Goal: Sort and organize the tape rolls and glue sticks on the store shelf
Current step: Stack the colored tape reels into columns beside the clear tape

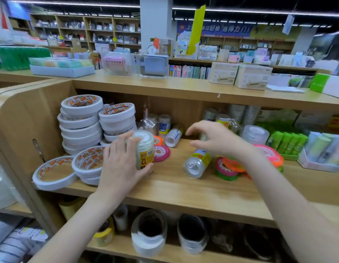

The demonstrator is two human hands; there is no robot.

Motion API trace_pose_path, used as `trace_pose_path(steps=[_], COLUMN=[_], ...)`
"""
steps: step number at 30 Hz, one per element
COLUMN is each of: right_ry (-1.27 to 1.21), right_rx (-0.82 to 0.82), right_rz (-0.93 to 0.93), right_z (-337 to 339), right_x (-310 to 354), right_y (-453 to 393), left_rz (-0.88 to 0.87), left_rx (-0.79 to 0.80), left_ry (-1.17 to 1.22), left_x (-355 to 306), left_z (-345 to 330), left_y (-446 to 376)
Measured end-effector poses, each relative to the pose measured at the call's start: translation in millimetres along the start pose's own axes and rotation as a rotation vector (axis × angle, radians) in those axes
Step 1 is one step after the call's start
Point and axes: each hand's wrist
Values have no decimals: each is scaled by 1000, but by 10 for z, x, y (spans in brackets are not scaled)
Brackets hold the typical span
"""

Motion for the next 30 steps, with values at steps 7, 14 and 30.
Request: trace_pose_path(steps=[7,14,30], right_ry=[18,247,-47], right_rx=[359,535,253], right_rz=[15,45,60], right_z=[-618,-690,-381], right_x=[208,153,-195], right_y=[-813,-823,-416], left_rz=[-13,-6,-64], left_rx=[35,46,63], left_ry=[-43,-27,-41], left_x=[65,66,-128], left_z=[72,61,-138], left_y=[23,35,-228])
Point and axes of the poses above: each hand's wrist, its own y-axis away from the middle knuckle, its own z-axis out of the back of the hand, x = y × z, and after that the axes turned 5 degrees about -y, right-handed
